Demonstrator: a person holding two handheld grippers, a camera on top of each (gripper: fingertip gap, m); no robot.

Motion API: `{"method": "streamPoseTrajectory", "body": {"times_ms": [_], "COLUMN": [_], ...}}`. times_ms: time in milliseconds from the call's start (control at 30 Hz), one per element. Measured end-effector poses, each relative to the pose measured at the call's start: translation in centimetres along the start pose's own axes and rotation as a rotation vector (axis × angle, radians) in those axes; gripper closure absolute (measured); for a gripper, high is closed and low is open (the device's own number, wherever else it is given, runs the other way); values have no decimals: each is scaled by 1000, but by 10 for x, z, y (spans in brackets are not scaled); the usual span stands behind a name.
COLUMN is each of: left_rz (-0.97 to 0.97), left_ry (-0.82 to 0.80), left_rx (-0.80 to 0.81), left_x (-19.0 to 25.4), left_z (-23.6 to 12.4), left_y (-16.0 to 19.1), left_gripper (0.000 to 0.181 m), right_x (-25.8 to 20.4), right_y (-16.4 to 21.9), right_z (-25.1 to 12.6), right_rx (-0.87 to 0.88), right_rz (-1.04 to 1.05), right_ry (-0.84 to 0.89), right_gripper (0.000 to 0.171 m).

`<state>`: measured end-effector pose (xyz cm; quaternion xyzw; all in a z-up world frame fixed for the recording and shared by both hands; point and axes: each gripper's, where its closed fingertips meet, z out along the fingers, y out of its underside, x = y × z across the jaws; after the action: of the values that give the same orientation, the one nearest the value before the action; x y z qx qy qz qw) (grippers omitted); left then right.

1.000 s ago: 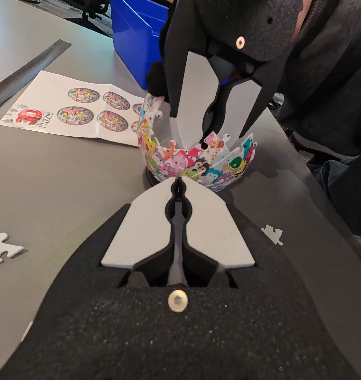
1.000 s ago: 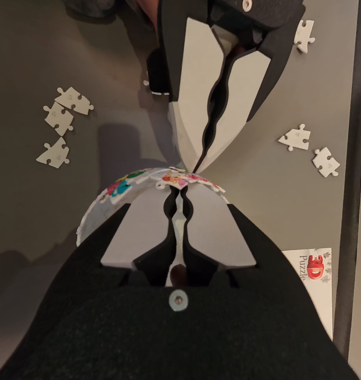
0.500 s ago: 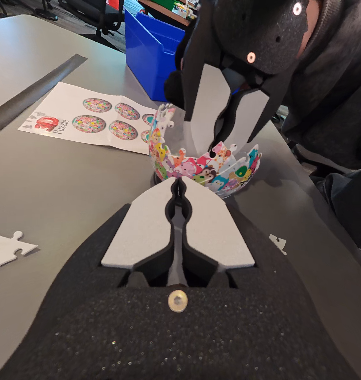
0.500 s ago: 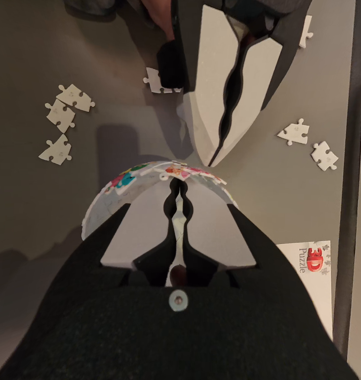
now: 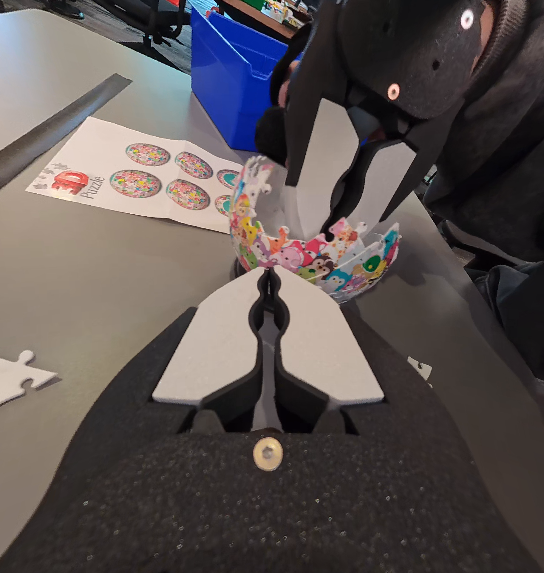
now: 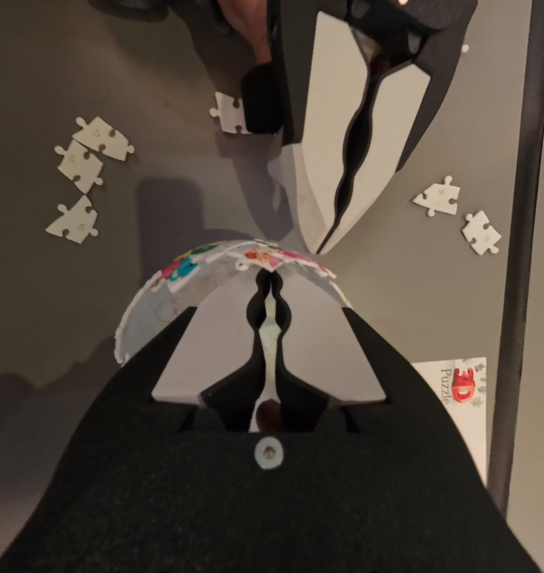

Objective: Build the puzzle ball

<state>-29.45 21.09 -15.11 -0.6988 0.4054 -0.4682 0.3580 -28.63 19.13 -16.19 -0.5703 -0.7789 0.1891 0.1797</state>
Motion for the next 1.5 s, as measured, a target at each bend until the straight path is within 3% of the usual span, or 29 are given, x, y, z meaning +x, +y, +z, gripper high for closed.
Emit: {"method": "streamPoseTrajectory", "body": {"times_ms": [800, 1100, 1200, 1500], "left_rz": [12, 16, 10, 9], "left_ry": [-13, -6, -4, -9], "left_rx": [-34, -19, -14, -25], "left_x": [-9, -4, -5, -6], "left_z": [11, 9, 10, 12], "left_y": [-2, -2, -4, -3], "left_gripper": [181, 181, 181, 181], "right_x": [12, 11, 13, 28], "right_y": [7, 12, 9, 27], "right_z": [3, -31, -41, -23], "right_rx": [-51, -105, -62, -280], "right_rz": [-26, -74, 40, 8], "right_ry": [195, 323, 359, 514], "right_gripper": [171, 171, 171, 171]}}
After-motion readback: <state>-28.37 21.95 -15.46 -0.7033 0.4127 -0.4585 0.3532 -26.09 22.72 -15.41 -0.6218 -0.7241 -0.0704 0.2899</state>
